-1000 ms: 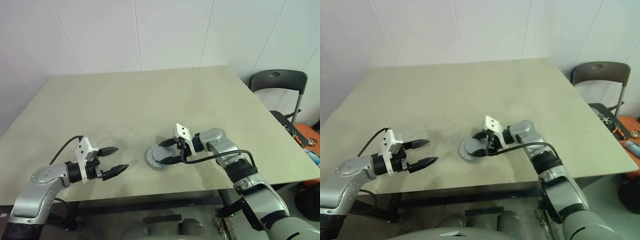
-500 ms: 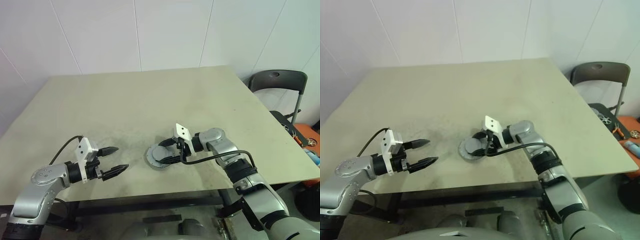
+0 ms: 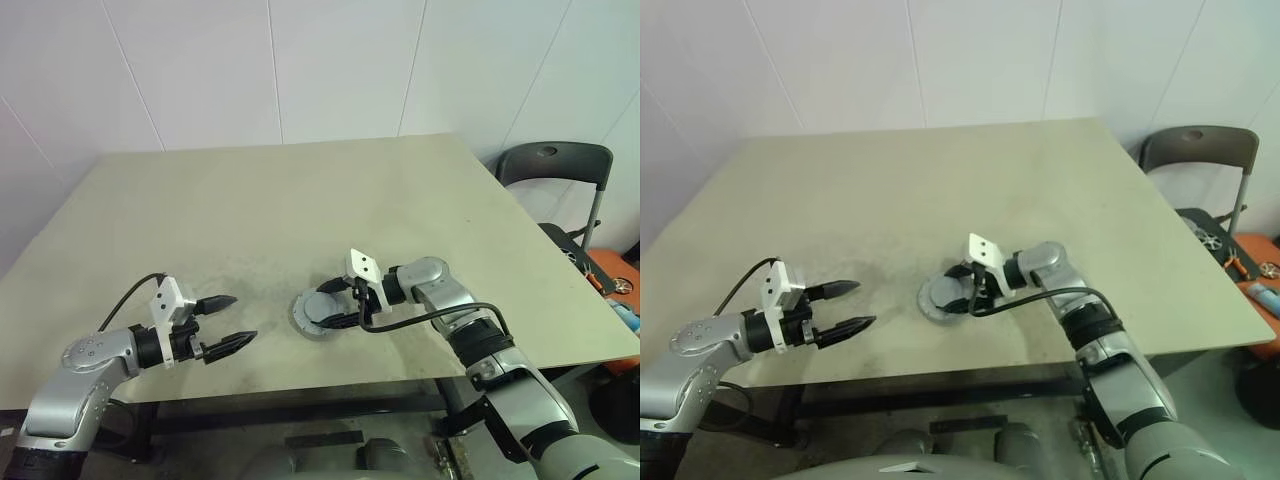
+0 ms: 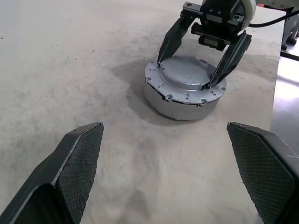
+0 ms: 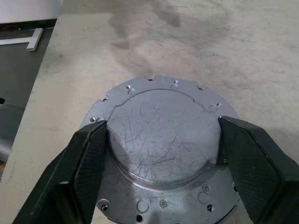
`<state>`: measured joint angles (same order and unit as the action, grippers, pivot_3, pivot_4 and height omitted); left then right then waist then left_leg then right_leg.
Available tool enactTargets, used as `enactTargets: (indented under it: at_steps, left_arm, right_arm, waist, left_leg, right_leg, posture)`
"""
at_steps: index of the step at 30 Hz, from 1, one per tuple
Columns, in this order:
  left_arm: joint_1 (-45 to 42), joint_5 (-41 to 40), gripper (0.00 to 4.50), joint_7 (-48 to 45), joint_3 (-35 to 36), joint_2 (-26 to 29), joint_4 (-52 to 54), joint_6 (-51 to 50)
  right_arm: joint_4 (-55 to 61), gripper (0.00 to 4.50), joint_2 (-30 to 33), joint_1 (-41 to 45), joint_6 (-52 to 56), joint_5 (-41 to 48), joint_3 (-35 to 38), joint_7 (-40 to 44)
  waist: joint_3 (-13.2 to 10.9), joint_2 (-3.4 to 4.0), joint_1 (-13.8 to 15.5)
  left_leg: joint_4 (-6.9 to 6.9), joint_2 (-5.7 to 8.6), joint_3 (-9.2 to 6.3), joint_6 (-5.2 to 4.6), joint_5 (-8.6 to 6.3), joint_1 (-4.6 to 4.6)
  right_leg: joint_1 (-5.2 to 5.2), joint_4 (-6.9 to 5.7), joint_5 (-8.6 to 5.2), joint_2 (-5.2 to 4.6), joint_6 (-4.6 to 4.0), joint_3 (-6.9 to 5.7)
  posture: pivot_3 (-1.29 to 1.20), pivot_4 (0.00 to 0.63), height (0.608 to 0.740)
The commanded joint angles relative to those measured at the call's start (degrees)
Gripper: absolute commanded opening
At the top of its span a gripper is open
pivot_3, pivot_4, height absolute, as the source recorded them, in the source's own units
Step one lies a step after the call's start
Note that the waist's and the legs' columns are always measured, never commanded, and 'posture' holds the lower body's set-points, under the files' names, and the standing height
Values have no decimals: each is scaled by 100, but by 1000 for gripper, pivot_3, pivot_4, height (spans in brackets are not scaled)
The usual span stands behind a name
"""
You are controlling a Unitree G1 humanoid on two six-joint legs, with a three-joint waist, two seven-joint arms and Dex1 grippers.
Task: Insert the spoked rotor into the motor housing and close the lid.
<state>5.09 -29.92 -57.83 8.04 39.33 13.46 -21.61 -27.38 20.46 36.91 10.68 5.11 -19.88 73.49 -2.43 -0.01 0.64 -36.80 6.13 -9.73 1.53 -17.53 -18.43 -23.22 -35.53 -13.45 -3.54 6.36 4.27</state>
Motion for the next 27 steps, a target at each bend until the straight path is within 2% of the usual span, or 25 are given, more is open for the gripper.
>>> enactTargets:
  at_steps: [1,11,22,27]
  left_arm:
    - [-33,9,4500,-16,98,59,63,99]
    - [-84,8,4500,7,73,52,65,63]
    - [-96,14,4500,0,51,45,42,76]
    - [-98,18,4500,-13,50,39,28,102]
  right_arm:
    - [-213,3399,71,-93,88,-289,-183,-101]
    - [-362,3399,95,-67,404,-439,-294,-313]
    - [-336,3399,139,-155,268,-371,-320,-189]
    - [-115,3399,-49,-142,413,75,44,-164]
  waist:
    - [1,-1,-1]
    - [8,-5,-1]
    - [15,-7,-1]
    - [15,-7,4]
  left_leg:
    - [0,0,0,0,0,0]
    - [-2,-1,0,0,0,6]
    - [-12,-2,-1,0,0,13]
    - [-12,-2,-1,0,0,11]
  right_leg:
    - [0,0,0,0,0,0]
    - [5,-1,0,0,0,0]
    - [17,-2,-22,2,5,0]
    - [17,-2,-22,1,5,0]
  posture:
    - [0,0,740]
    - [0,0,740]
    - [0,0,740]
    - [0,0,740]
